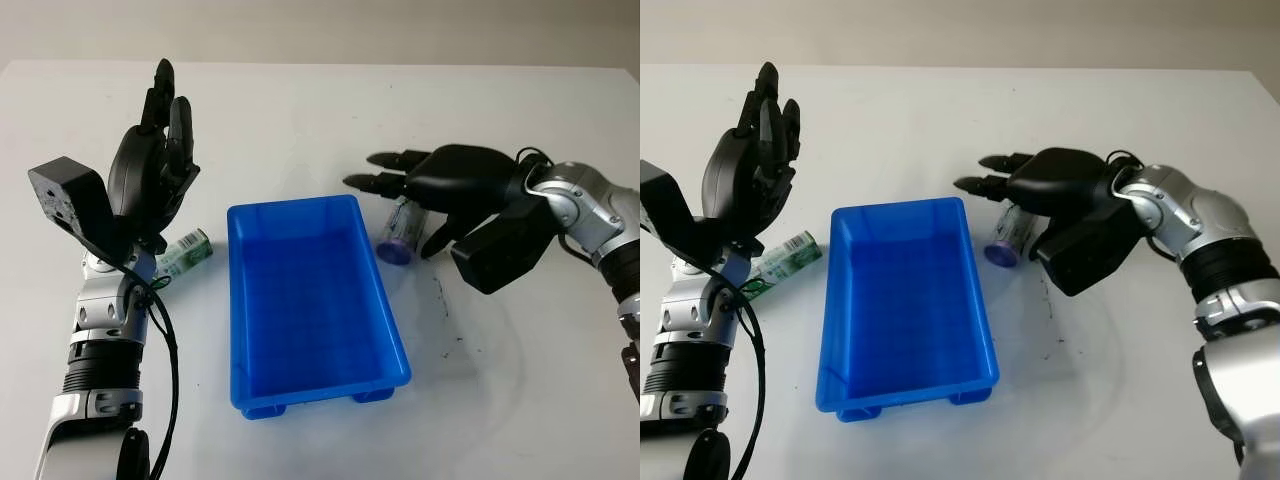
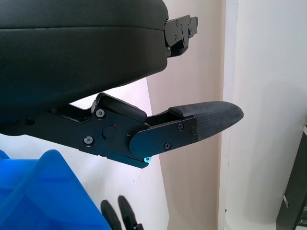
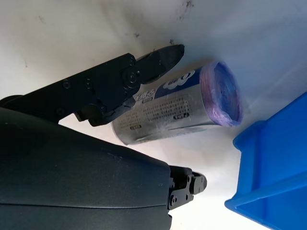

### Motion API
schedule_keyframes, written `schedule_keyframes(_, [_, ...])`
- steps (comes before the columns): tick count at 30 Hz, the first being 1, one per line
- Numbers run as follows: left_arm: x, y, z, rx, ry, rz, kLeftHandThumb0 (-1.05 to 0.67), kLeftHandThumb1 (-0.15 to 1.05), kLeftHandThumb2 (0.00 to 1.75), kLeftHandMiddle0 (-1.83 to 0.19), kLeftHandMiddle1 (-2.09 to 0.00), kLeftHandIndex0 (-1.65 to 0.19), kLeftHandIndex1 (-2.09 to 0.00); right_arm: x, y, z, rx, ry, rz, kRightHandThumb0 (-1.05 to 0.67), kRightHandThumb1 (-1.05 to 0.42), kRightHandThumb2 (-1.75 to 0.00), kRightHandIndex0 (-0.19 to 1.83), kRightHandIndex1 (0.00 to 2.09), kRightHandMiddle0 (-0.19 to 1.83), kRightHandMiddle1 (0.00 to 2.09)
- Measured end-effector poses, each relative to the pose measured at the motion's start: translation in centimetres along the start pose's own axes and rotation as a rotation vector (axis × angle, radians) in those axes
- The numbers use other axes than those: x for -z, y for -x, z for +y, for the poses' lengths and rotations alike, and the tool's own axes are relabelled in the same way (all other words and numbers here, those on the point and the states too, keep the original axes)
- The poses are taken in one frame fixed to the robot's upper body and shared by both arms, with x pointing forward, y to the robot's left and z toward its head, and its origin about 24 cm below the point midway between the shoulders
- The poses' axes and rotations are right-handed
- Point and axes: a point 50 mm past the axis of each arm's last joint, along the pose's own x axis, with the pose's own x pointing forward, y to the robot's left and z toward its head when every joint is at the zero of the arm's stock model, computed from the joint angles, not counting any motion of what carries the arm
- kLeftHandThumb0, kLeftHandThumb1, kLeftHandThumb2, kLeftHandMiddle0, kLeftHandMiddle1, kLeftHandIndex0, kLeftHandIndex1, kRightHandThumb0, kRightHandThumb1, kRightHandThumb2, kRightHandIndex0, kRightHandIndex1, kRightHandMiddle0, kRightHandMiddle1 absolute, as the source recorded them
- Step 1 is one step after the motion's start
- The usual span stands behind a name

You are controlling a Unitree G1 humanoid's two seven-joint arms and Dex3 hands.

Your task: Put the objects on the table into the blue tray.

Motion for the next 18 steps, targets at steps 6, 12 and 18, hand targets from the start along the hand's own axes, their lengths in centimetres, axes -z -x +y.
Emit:
schedule_keyframes(6, [-0.1,0.0,0.0,0.001,-0.001,-0.002,-0.77,1.05,0.66,0.19,0.00,0.19,0.00,0.2,0.1,0.9,0.039,0.002,-0.011,-0.30,-0.94,-0.06,0.29,1.22,0.21,1.17])
schedule_keyframes(12, [-0.1,0.0,0.0,0.006,-0.001,-0.002,-0.77,1.05,0.66,0.19,0.00,0.19,0.00,0.0,-0.1,1.6,0.140,0.143,-0.023,-0.49,-0.99,-0.06,0.71,2.08,0.30,2.05])
schedule_keyframes(18, [-0.1,0.0,0.0,0.005,-0.001,0.000,-0.77,1.05,0.67,0.19,0.00,0.19,0.00,0.4,-0.1,1.8,0.168,0.222,0.001,-0.55,-1.05,-0.38,1.20,2.09,0.84,2.09])
